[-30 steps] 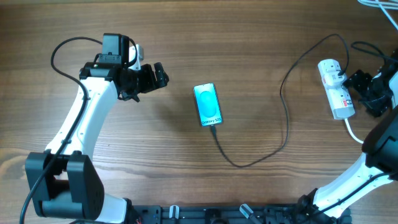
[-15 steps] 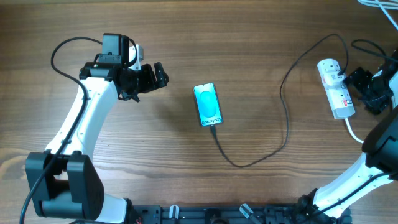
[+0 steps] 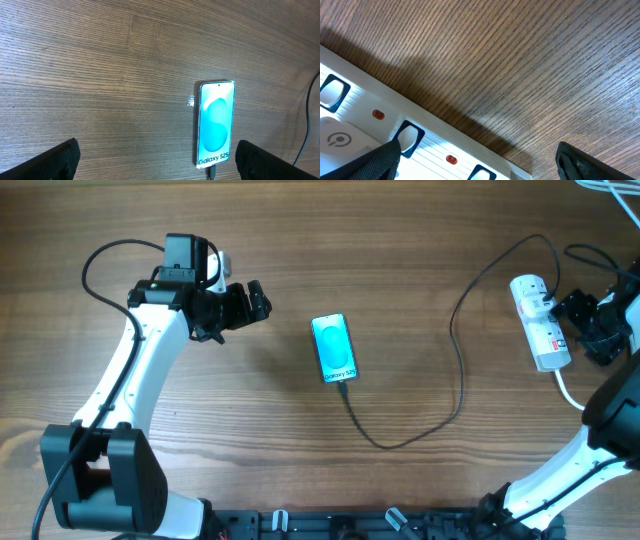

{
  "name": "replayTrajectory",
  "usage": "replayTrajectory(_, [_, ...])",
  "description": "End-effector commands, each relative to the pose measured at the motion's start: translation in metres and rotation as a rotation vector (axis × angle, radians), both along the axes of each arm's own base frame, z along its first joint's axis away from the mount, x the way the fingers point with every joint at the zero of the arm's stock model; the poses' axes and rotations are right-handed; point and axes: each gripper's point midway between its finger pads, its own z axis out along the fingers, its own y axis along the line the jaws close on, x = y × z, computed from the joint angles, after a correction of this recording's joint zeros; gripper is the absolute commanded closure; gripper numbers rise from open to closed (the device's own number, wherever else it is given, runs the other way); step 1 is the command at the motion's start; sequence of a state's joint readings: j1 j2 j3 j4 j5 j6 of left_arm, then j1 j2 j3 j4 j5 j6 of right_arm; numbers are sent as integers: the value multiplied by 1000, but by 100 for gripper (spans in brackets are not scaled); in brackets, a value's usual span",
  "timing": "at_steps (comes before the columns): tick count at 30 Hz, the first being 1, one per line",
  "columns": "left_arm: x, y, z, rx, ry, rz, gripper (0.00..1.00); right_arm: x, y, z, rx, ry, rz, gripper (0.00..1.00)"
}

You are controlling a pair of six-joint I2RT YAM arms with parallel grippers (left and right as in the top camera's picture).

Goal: Plug charger to phone and switch on socket

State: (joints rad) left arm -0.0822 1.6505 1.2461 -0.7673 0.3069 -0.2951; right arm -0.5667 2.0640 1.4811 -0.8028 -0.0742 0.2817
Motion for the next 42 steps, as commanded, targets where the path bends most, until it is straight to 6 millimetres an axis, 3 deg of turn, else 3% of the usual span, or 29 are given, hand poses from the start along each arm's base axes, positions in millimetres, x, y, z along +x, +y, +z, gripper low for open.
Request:
replayTrajectory(1, [-1, 4, 1, 6, -1, 17, 0, -3, 3, -11, 10, 27, 12, 0])
replayTrajectory(11, [-1, 4, 1, 6, -1, 17, 0, -2, 7, -13, 33, 22, 15, 0])
replayTrajectory(20, [-1, 4, 1, 6, -1, 17, 0, -8, 15, -38, 92, 70, 25, 0])
replayTrajectory(26, [-1, 4, 1, 6, -1, 17, 0, -10, 17, -40, 103, 77, 26, 0])
replayTrajectory(30, [-1, 4, 1, 6, -1, 17, 0, -8, 26, -38, 165, 53, 28, 0])
replayTrajectory(36, [0, 4, 1, 6, -1, 17, 0, -14, 20, -38, 166, 64, 9, 0])
replayTrajectory(42, [-1, 4, 1, 6, -1, 17, 0, -9, -1, -9, 147, 46, -21, 0])
